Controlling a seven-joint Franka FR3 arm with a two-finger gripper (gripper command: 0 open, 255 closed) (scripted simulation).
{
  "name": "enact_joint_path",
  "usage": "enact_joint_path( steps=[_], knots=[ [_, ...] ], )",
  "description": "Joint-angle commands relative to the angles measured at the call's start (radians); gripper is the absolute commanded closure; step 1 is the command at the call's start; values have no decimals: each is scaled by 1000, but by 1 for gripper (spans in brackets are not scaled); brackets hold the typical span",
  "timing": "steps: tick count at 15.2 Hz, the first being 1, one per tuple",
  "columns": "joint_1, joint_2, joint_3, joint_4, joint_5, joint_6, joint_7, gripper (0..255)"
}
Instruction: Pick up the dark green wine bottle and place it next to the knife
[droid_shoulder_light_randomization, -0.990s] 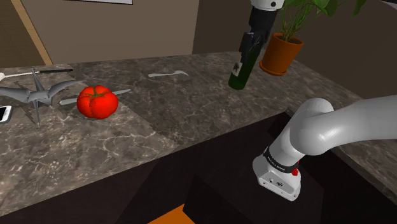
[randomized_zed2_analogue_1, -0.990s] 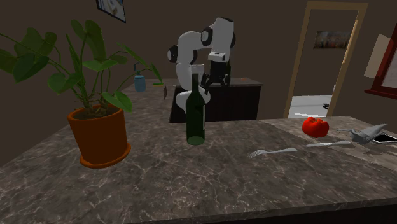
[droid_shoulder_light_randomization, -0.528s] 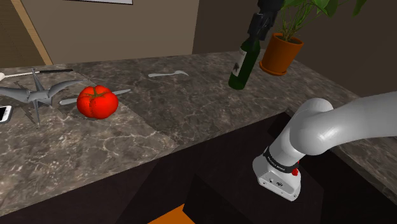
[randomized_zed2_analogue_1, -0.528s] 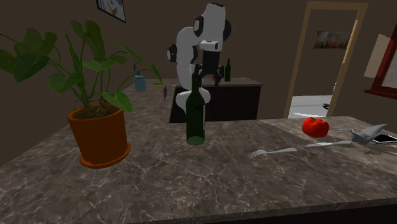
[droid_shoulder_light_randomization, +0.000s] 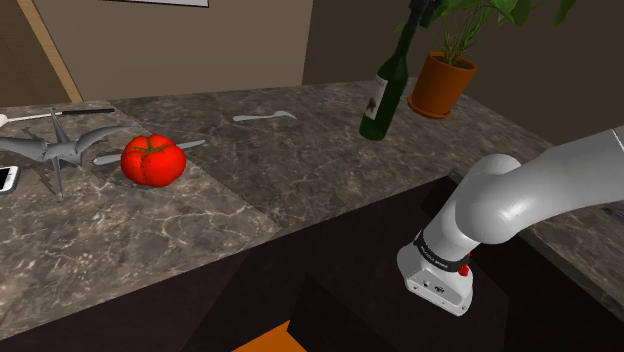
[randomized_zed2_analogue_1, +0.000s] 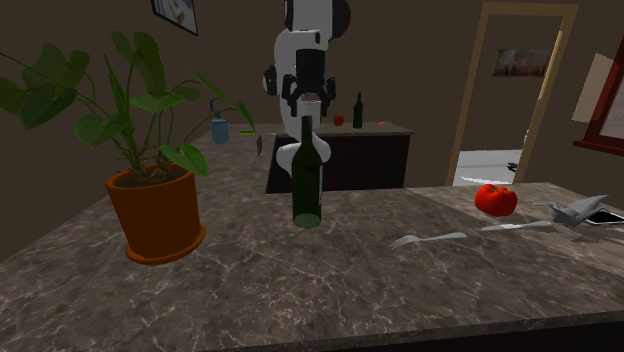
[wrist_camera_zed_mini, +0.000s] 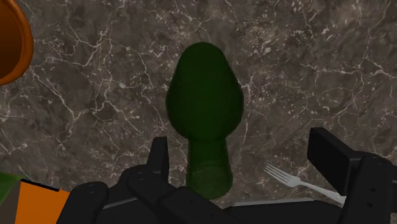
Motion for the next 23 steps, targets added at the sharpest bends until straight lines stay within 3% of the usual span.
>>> enact_joint_path(
  steps=[1, 8, 16, 17, 23],
  knots=[
    [4, 33, -25, 59, 2, -14, -39, 0],
    [-3, -12, -31, -83, -9, 84, -30, 0],
    [-3, -12, -31, -82, -9, 84, -30, 0],
    [-3, -12, -31, -82, -9, 84, -30, 255],
    [-3, -12, -31, -82, -9, 84, -30, 255]
  ],
)
